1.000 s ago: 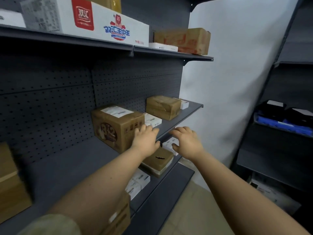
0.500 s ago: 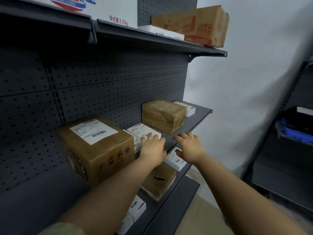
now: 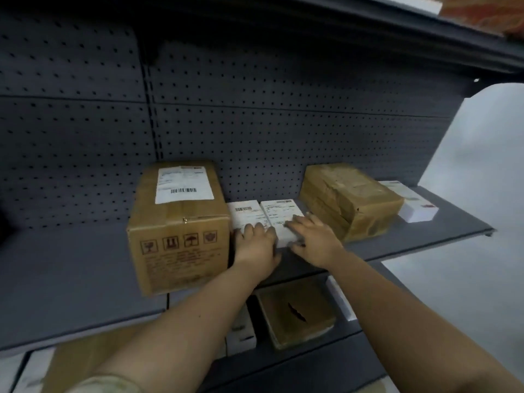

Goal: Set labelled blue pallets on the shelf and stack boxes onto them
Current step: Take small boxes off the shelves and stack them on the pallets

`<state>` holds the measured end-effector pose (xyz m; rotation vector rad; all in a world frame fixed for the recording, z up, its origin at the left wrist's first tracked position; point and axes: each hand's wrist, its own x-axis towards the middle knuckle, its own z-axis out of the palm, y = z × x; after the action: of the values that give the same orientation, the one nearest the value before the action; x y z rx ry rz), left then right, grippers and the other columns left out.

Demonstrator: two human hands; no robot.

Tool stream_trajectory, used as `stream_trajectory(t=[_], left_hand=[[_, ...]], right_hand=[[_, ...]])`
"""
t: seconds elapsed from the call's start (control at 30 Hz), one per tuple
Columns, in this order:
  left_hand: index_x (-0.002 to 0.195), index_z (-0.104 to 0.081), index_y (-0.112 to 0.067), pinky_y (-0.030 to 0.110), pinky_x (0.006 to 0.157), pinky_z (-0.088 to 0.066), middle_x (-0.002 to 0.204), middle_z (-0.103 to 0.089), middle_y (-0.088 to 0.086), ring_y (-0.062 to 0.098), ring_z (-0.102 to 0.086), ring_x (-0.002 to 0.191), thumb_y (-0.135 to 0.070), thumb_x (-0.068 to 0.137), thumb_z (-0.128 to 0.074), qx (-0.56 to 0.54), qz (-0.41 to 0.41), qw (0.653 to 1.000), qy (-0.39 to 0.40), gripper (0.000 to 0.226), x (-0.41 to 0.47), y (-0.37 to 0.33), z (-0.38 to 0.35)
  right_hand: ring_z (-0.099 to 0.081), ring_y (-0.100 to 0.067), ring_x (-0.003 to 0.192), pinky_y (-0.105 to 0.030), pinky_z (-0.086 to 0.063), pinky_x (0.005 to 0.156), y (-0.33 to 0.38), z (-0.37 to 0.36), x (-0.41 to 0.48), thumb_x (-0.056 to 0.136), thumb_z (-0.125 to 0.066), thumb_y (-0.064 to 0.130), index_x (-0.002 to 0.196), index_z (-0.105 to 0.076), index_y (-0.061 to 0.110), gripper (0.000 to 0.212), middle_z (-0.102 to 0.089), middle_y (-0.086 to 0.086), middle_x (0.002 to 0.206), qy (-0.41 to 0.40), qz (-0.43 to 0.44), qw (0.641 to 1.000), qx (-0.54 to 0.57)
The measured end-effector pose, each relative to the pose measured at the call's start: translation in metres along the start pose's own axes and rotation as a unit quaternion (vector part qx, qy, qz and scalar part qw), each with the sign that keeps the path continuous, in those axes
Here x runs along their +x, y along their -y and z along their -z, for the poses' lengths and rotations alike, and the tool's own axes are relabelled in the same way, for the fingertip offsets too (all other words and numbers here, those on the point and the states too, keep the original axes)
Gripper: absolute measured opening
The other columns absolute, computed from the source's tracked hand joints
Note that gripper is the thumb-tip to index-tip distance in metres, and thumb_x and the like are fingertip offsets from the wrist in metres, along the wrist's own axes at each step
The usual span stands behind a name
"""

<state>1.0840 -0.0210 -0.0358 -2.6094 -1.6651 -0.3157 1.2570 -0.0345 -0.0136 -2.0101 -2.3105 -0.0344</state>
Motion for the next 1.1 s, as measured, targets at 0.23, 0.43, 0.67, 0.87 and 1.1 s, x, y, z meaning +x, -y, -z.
stream_trajectory(t=[0.23,0.43,0.67,0.87,1.1], left_hand=[[0.147,-0.035,-0.029,0.047,0.116,-0.011,0.154,-0.032,0.003,0.026,-0.022,0.142,-0.05,0.089,-0.052,-0.046,0.041,0.998,0.003,0.064,-0.024,-0.016,-0.001],[0.145,-0.037,-0.039,0.041,0.116,-0.014,0.153,-0.035,-0.007,0.018,-0.025,0.141,-0.05,0.088,-0.057,-0.054,0.061,0.996,-0.027,0.062,-0.067,-0.033,-0.001],[0.141,-0.038,-0.046,0.05,0.115,-0.016,0.154,-0.032,-0.007,0.023,-0.019,0.142,-0.056,0.082,-0.064,-0.059,0.09,0.994,-0.021,0.065,-0.084,-0.042,0.01],[0.144,-0.035,-0.05,0.046,0.113,-0.019,0.159,-0.024,-0.008,0.024,-0.011,0.146,-0.06,0.089,-0.054,-0.064,0.102,0.991,-0.058,0.059,-0.105,-0.058,-0.009],[0.133,-0.055,-0.042,0.053,0.102,-0.031,0.149,-0.044,0.003,0.036,-0.03,0.138,-0.042,0.09,-0.064,-0.042,0.09,0.99,-0.104,0.045,-0.107,-0.07,-0.013]], right_hand=[[-0.03,-0.026,0.138,-0.045,-0.02,0.115,0.0,-0.034,-0.029,0.086,-0.06,0.039,0.14,-0.049,0.026,0.056,-0.04,-0.004,0.149,-0.079,0.03,0.985,0.151],[-0.042,-0.028,0.124,-0.054,-0.029,0.107,0.006,-0.047,-0.08,0.075,-0.066,0.051,0.123,-0.058,0.026,0.054,-0.053,-0.002,0.13,-0.169,0.018,0.977,0.126],[-0.005,-0.031,0.145,-0.056,0.005,0.115,0.007,-0.04,-0.098,0.081,-0.068,0.048,0.147,-0.022,0.041,0.081,-0.013,0.005,0.159,-0.104,0.021,0.993,0.06],[-0.032,-0.035,0.137,-0.061,-0.018,0.11,0.005,-0.056,-0.114,0.08,-0.073,0.02,0.138,-0.047,0.037,0.066,-0.044,0.0,0.148,-0.165,0.014,0.983,0.074],[-0.037,-0.034,0.132,-0.058,-0.028,0.103,0.01,-0.055,-0.119,0.079,-0.068,0.004,0.137,-0.049,0.035,0.068,-0.048,-0.002,0.145,-0.182,-0.006,0.981,0.071]])
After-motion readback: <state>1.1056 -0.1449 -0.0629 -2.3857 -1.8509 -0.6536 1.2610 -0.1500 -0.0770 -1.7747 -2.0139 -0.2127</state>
